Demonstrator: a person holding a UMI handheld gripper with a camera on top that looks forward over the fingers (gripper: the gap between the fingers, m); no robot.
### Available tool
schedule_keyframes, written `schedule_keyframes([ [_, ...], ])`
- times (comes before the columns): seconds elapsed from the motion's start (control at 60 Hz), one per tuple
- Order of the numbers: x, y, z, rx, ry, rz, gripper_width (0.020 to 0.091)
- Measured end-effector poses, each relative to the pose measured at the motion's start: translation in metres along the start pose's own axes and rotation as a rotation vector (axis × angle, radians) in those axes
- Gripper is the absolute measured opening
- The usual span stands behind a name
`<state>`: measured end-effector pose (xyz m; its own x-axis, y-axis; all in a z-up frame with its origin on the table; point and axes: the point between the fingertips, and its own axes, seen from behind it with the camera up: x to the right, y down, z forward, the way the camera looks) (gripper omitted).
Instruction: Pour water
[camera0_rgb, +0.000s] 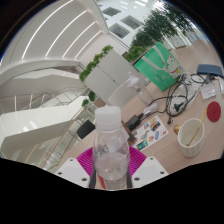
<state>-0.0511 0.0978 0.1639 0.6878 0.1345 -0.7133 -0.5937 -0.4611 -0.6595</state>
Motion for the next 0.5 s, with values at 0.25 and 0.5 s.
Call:
schedule_keyframes([
  [0.25, 0.042, -0.023, 0.007, -0.094, -0.152, 1.014, 0.0413],
  [0.5, 0.034, -0.088, -0.005, 0.046, -0.343, 1.526, 0.0412],
])
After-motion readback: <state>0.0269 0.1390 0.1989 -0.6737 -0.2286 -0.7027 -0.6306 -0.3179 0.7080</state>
